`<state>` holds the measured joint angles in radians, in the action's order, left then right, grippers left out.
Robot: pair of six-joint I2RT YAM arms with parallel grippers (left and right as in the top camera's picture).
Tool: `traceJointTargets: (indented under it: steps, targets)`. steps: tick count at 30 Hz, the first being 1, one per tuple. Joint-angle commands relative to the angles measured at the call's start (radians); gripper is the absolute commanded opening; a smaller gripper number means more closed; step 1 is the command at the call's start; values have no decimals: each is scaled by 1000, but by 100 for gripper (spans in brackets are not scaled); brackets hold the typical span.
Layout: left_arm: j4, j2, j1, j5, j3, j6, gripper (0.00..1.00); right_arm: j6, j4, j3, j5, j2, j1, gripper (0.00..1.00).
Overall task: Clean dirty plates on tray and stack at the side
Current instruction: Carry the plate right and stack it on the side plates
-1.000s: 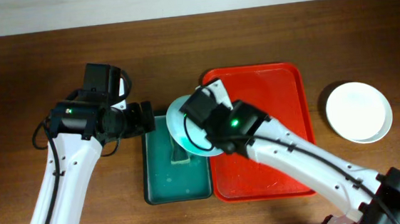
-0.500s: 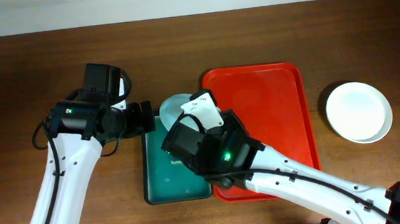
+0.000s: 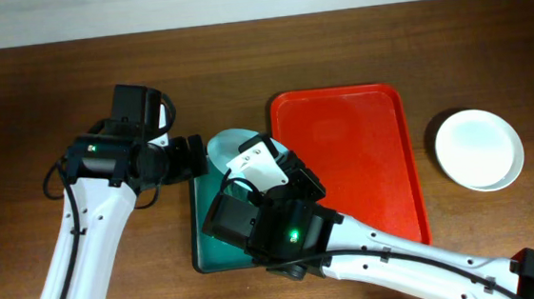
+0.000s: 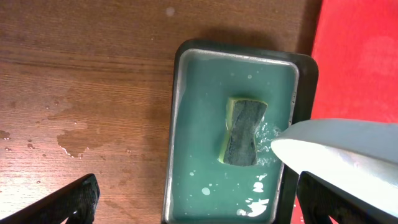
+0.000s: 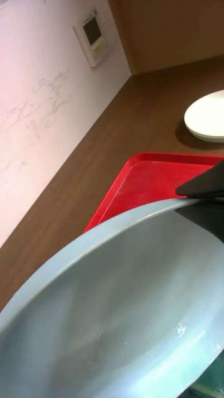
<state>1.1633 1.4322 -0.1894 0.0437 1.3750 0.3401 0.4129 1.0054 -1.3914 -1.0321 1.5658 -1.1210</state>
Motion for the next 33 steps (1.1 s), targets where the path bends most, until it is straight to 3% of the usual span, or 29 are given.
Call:
traceJointTargets:
  steps: [1, 12, 17, 20, 21, 23, 26, 33]
  targets:
    - [1, -8, 3, -14, 13, -5, 99, 15, 0, -28, -42, -24, -5, 4]
    - [1, -8, 3, -14, 13, -4, 99, 16, 0, -28, -42, -24, -5, 4]
    - [1, -8, 3, -14, 13, -5, 99, 105, 4, -27, 61, -23, 64, 4]
    - [1, -8, 3, -14, 13, -5, 99, 132, 3, -27, 315, -22, 190, 4]
    - [1, -8, 3, -14, 13, -4, 100, 130, 2, -27, 510, -22, 273, 4]
    - [1, -8, 3, -14, 13, -4, 99, 28, -1, -28, 925, -22, 435, 4]
    - [1, -8, 3, -14, 13, -5, 99, -118, 27, -28, 1317, -24, 616, 4]
    - [1, -8, 3, -14, 13, -5, 99, -60, 129, -28, 1376, -86, 1144, 4]
